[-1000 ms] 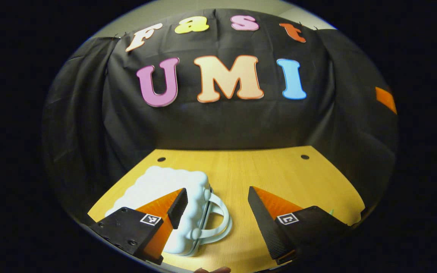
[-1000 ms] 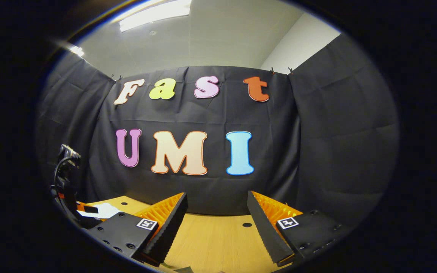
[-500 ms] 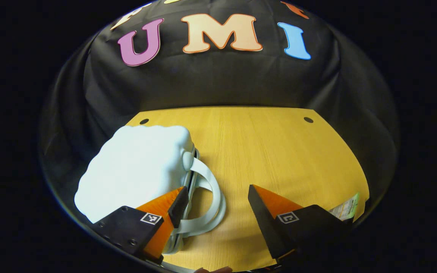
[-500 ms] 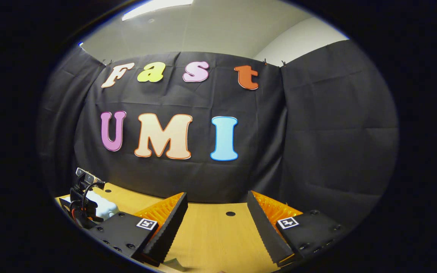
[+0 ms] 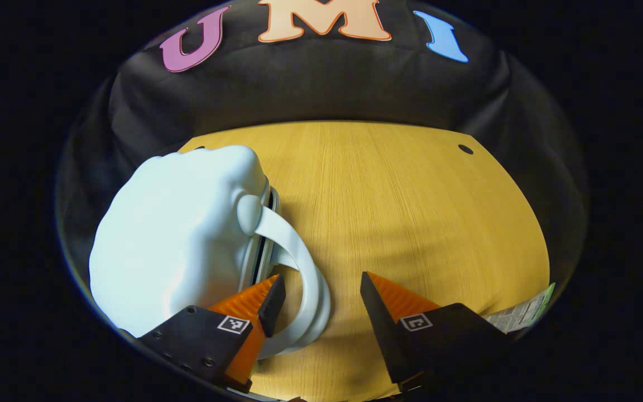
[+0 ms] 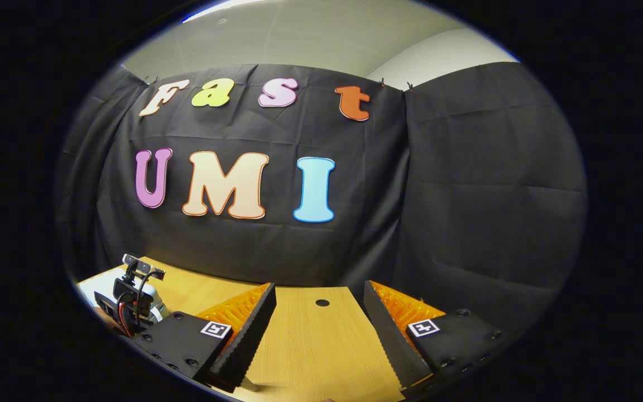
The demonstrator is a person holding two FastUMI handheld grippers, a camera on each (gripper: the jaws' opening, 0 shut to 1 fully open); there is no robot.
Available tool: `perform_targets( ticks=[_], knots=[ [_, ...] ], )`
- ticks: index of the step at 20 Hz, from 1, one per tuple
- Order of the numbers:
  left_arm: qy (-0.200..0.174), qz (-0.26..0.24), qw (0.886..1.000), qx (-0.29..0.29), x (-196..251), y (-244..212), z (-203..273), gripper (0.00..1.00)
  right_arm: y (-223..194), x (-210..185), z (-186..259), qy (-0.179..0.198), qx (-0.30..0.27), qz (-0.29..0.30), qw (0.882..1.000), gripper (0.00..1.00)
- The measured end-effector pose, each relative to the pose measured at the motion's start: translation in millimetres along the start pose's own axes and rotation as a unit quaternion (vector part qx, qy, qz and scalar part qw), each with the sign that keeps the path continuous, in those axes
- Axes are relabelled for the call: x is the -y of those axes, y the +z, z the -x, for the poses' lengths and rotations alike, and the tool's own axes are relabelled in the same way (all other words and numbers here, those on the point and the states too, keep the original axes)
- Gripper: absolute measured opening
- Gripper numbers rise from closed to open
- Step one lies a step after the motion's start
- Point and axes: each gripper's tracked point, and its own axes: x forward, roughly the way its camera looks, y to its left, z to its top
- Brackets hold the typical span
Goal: First open the suitcase, pack the skin care products into it, and then close the suitcase.
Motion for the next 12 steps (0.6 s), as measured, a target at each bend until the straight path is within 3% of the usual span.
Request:
perform_targets(
  ticks=[3,5,6,8,12],
  knots=[
    [0.002,0.003,1.0,-0.009,-5.7,-0.2,-5.8,0.69,-4.8,4.1,-1.6,-0.002,-0.004,0.003,1.0,1.0],
    [0.001,0.008,1.0,-0.014,-7.6,-2.4,-10.6,0.49,-7.6,3.8,-2.8,0.001,-0.009,-0.004,1.0,1.0],
    [-0.001,0.012,1.0,-0.016,-5.4,-2.4,-9.4,0.26,-8.4,4.3,-3.8,0.002,-0.009,-0.007,1.0,1.0],
    [0.001,-0.007,1.0,-0.023,-6.7,-2.2,-9.9,0.13,-8.9,2.2,-4.0,0.006,-0.008,-0.006,1.0,0.99],
    [0.006,-0.021,1.0,-0.019,-4.4,0.9,-5.5,0.06,-11.5,-7.0,-5.1,0.03,-0.005,-0.001,1.0,0.99]
  ],
)
